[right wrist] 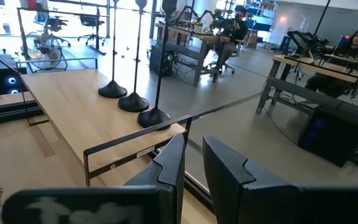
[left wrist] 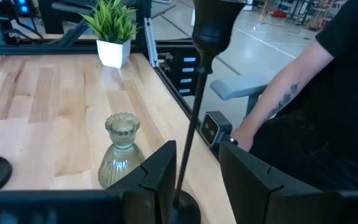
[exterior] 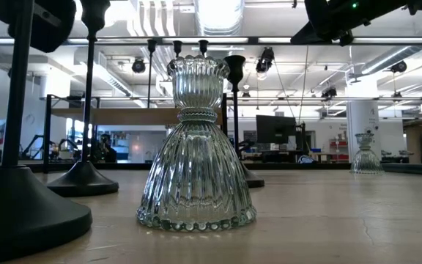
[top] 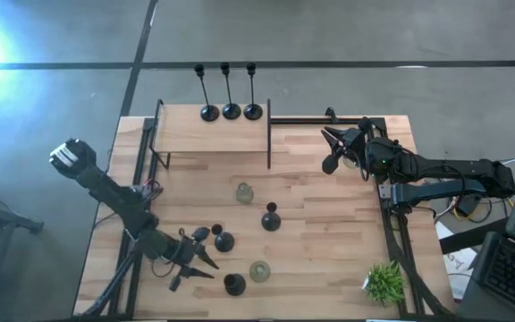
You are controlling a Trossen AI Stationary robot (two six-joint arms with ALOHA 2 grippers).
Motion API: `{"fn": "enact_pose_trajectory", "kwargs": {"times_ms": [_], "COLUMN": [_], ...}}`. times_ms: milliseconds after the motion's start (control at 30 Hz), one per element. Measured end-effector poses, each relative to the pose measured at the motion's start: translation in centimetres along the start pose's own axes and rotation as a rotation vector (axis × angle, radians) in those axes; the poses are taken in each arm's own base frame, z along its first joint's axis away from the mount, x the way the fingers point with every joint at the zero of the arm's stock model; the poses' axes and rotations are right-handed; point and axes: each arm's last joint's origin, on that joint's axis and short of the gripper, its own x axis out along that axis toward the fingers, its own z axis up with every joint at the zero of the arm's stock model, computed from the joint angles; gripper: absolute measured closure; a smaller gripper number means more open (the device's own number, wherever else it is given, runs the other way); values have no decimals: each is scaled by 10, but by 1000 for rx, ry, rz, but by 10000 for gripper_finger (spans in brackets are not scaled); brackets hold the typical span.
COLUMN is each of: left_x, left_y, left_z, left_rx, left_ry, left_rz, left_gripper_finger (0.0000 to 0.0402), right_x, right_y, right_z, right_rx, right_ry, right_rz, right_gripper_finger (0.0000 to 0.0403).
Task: Pick & Place candle stick holders
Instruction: Put the black candleholder on the shelf
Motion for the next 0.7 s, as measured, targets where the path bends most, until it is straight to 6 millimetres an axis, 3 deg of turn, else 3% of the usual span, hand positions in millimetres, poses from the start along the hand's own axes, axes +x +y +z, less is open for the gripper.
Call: {"fn": "enact_pose_trajectory", "kwargs": {"times_ms": [333,533,700], "left_x": [12,11,24], "left_y": [-5,-20,-38], "left_z": [-1,-5,0], "left_rx": [-61,-167,-133], "left_ry": [22,34,29], "left_rz": [34,10,-9], "left_gripper_finger": [280,299,314], "right_x": [0,0,0], "right_y": [0,0,0], "right_z": [0,0,0], "right_rx": [0,0,0], "right_ry": [0,0,0], "right_rz": [0,0,0], "right_gripper_finger": [349,349,349]}}
